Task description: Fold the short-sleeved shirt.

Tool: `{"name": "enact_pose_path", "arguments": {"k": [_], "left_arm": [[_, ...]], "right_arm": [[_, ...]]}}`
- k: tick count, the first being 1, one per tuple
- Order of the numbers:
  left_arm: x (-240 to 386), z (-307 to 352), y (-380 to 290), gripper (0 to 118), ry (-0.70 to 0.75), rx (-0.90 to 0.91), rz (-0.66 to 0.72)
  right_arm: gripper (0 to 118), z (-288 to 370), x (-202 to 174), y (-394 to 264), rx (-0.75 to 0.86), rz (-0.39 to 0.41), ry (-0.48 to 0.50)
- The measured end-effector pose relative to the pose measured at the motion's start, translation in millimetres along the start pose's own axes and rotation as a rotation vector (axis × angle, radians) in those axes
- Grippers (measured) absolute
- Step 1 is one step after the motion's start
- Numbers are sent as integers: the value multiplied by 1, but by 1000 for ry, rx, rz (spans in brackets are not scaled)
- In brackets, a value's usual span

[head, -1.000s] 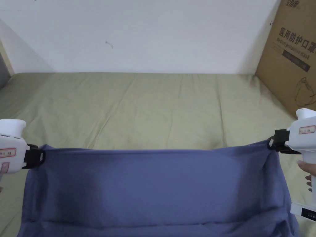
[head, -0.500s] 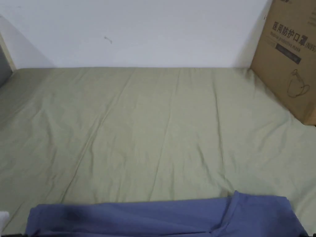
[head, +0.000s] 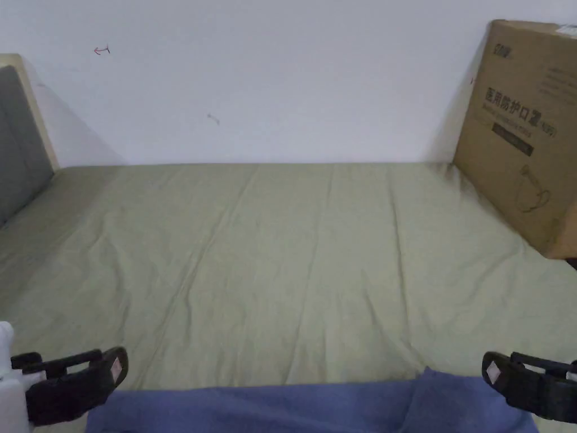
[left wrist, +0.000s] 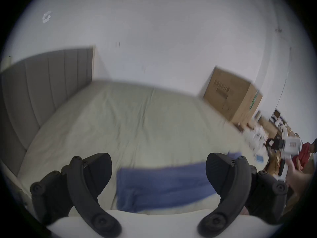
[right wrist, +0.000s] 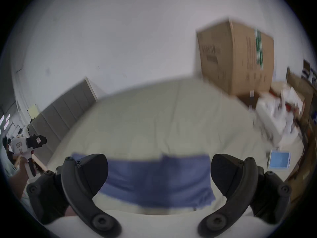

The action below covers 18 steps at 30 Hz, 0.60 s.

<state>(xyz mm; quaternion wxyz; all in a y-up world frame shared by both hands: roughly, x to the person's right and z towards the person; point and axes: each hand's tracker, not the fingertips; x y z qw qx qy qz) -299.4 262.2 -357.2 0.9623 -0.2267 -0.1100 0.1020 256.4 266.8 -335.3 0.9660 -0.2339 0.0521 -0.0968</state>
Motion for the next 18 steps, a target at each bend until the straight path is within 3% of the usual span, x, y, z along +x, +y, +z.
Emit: {"name": "enact_pose_path", "arguments": {"k": [2, 3, 4, 5, 6, 7, 8, 10, 18], "left_arm": [[31, 18, 0, 107, 7, 182, -20], [48, 29, -1, 93, 45, 293, -51], [62, 36, -4, 72, 83, 365, -79], [75, 41, -4, 39, 107, 433, -105], [89, 45, -7, 0, 147, 489, -141], [101, 47, -11, 0, 196, 513, -167], [107, 51, -17, 0, 196, 546, -165], [107, 48, -24, 0, 115, 532, -111], [114, 47, -16, 0, 162, 424, -161]], "right_arm": [[117, 19, -28, 3, 189, 51, -34], [115, 30, -44, 2, 303, 80, -51], [109, 38, -56, 0, 399, 97, -81], [94, 44, -67, -3, 476, 109, -119], [46, 46, -78, -9, 537, 121, -169], [5, 46, -84, -9, 544, 129, -179], [1, 44, -87, -7, 519, 136, -163], [1, 42, -91, -7, 503, 132, -159], [1, 44, -78, -5, 461, 86, -204]]}}
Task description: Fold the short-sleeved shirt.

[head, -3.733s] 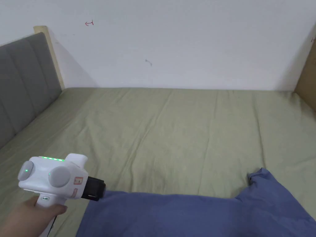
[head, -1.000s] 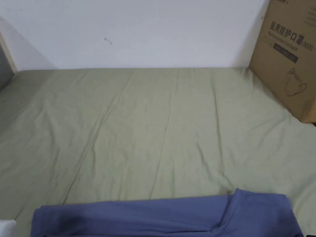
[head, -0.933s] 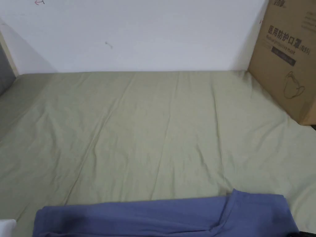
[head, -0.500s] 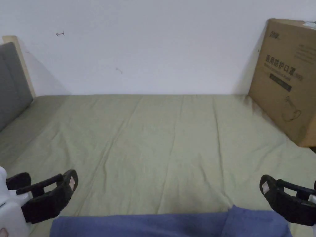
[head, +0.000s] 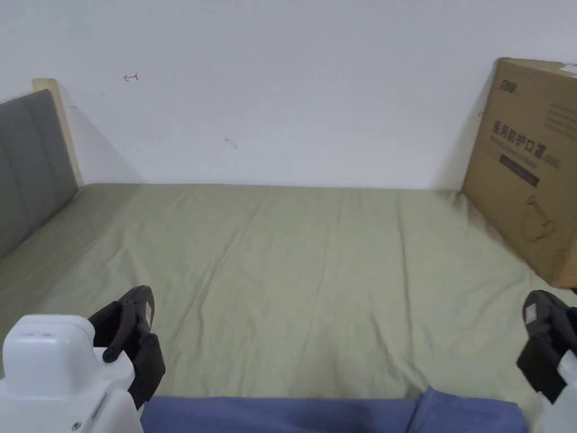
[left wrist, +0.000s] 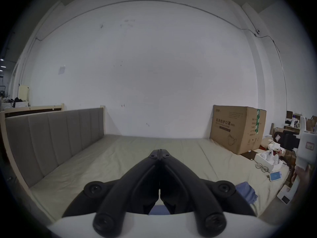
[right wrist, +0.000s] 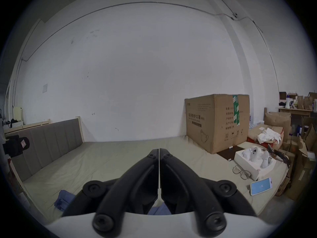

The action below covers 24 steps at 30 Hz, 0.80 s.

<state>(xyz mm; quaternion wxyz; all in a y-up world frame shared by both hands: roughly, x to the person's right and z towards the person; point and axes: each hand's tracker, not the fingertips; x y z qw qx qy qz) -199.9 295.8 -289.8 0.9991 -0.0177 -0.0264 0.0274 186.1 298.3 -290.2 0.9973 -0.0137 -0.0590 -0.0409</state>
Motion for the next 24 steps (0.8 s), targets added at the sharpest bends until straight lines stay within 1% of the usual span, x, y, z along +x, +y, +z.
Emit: {"name": "enact_pose_path", "arguments": {"k": [1, 2, 3, 5, 7, 9, 10, 11, 12, 13, 14, 15, 16, 17, 18, 19, 21, 23, 24], "left_arm": [[0, -2, -1, 0, -38, -57, 34], [-13, -9, 0, 0, -80, -113, 85], [-48, -25, 12, 0, -153, -221, 157], [-95, -59, 4, 0, -306, -492, 341], [-140, -88, -31, 0, -382, -742, 555], [-169, -99, -64, 0, -335, -745, 542], [-180, -105, -79, 0, -272, -792, 523], [-190, -107, -96, 3, -249, -838, 522], [-199, -110, -109, 20, -273, -855, 546], [-207, -113, -124, 45, -302, -873, 570], [-211, -116, -136, 79, -309, -882, 600], [-218, -120, -151, 116, -322, -926, 643], [-221, -121, -165, 117, -343, -945, 698], [-239, -103, -157, 113, -372, -907, 761], [-245, -99, -160, 115, -369, -930, 789], [-240, -126, -188, 116, -359, -929, 810], [-246, -128, -205, 117, -361, -905, 871], [-248, -139, -238, 118, -413, -897, 1044], [-249, -143, -248, 118, -471, -830, 1149]], "right_arm": [[1, 0, 3, 0, -21, -8, -1], [1, 0, 5, 0, -36, -10, 3], [1, 0, 8, 0, -55, -14, 10], [1, -1, 12, -1, -99, -18, 15], [1, -8, 10, -4, -161, -33, 23], [1, -13, 8, -10, -168, -44, 32], [1, -16, 4, -13, -177, -39, 29], [1, -20, 0, -16, -200, -28, 28], [1, -22, -1, -18, -218, -25, 34], [1, -24, -4, -21, -233, -26, 50], [1, -26, -6, -22, -245, -24, 66], [1, -29, -10, -24, -258, -15, 78], [1, -30, -13, -25, -271, 5, 77], [1, -33, -18, -26, -287, 27, 76], [1, -35, -21, -27, -295, 35, 78], [1, -37, -24, -28, -306, 38, 87], [1, -40, -33, -27, -335, 44, 102], [1, -45, -41, -29, -357, 61, 110], [1, -46, -45, -30, -367, 67, 116]]}}
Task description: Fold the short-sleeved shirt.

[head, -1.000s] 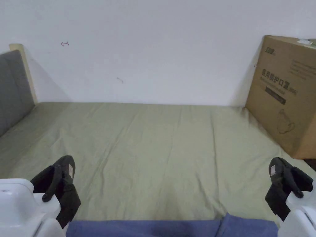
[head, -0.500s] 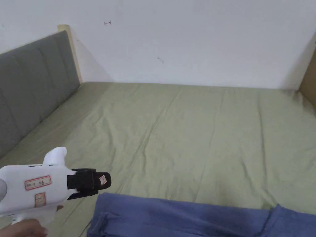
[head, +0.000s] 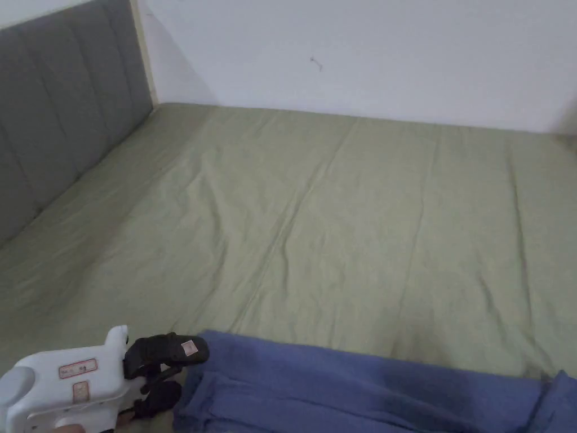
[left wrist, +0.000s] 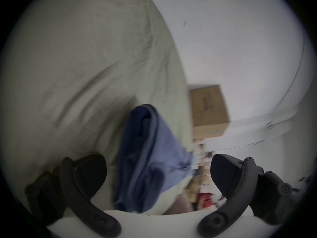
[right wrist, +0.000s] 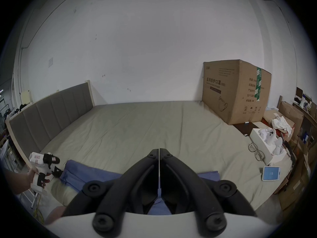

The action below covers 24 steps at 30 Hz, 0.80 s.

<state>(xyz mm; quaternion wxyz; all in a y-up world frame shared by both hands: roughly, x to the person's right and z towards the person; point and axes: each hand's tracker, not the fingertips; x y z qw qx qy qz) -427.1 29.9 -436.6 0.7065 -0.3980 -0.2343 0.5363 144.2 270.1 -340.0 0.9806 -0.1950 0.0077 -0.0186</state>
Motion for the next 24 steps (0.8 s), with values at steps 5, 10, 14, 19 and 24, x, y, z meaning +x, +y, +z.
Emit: {"name": "enact_pose_path", "arguments": {"k": [5, 10, 14, 19, 24], "left_arm": [[36, 0, -6, 40, -86, 20, -2], [0, -10, -7, 7, 152, 28, -89], [9, -46, -15, 7, 353, 19, -235], [88, 10, -28, 7, 806, 81, -631], [138, -15, -75, 8, 803, 68, -721]], "right_arm": [[1, -17, -15, -3, -69, -38, 77], [1, -25, -26, -3, -101, -64, 97], [1, -22, -24, 0, -115, -63, 110], [1, -13, -12, -5, -114, -105, 120], [1, -5, -1, -20, -132, -123, 127]]}}
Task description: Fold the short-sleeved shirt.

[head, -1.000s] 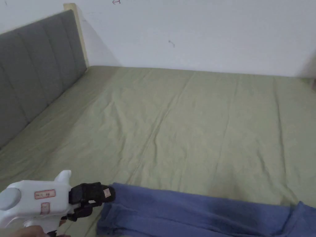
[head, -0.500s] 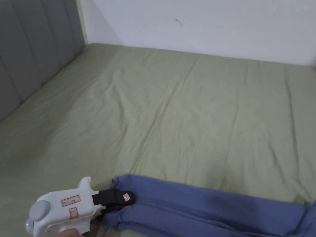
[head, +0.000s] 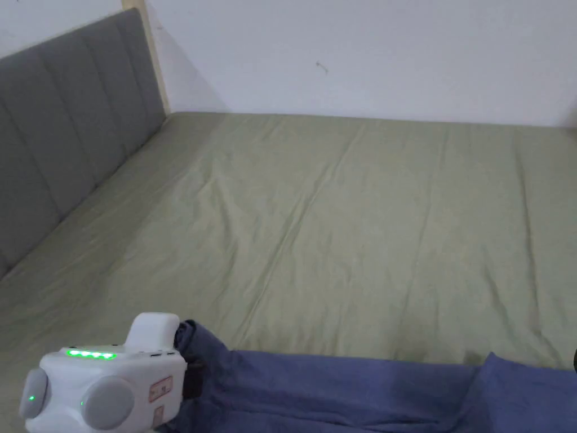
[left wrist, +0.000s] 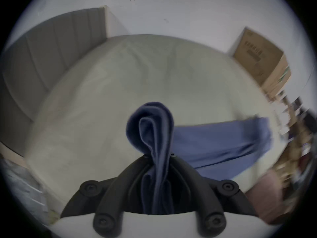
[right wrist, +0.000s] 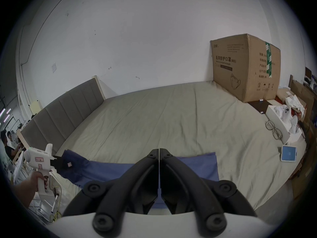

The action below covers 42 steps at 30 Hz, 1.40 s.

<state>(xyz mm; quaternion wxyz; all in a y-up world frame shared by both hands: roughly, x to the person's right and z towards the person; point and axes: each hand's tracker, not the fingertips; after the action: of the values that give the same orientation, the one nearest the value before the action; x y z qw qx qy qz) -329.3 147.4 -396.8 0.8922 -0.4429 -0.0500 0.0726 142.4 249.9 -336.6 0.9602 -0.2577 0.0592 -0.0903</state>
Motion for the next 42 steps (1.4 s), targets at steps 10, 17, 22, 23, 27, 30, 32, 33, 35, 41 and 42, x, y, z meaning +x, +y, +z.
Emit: {"name": "enact_pose_path", "arguments": {"k": [10, 17, 22, 23, 27, 30, 32, 33, 35, 41, 42], "left_arm": [[167, -71, 26, 118, -485, -153, 116], [145, -41, 28, 88, -390, -70, 145], [134, -31, 24, 2, -300, -31, 89], [141, -37, 24, 2, -302, -40, 68], [172, -71, 16, 2, -326, -135, -8], [195, -103, 4, 2, -280, -225, -83], [212, -121, -6, 1, -288, -294, -112], [217, -125, -9, 1, -321, -289, -112], [228, -124, -10, 1, -411, -296, -81], [211, -100, -8, 1, -814, -270, 166], [196, -90, -3, 1, -801, -225, 177]], "right_arm": [[1, 31, 40, -8, -6, -87, -38], [1, 30, 62, -10, 3, -116, -56], [1, 24, 66, -12, -5, -134, -45], [1, 23, 67, -13, -7, -137, -43], [1, 24, 67, -16, -19, -125, -47], [1, 24, 68, -18, -32, -115, -46], [1, 24, 68, -18, -36, -108, -51], [1, 24, 67, -18, -36, -102, -55], [1, 22, 67, -17, -40, -94, -56], [1, 20, 59, -11, -39, -75, -28], [1, 20, 57, -10, -36, -69, -27]]}}
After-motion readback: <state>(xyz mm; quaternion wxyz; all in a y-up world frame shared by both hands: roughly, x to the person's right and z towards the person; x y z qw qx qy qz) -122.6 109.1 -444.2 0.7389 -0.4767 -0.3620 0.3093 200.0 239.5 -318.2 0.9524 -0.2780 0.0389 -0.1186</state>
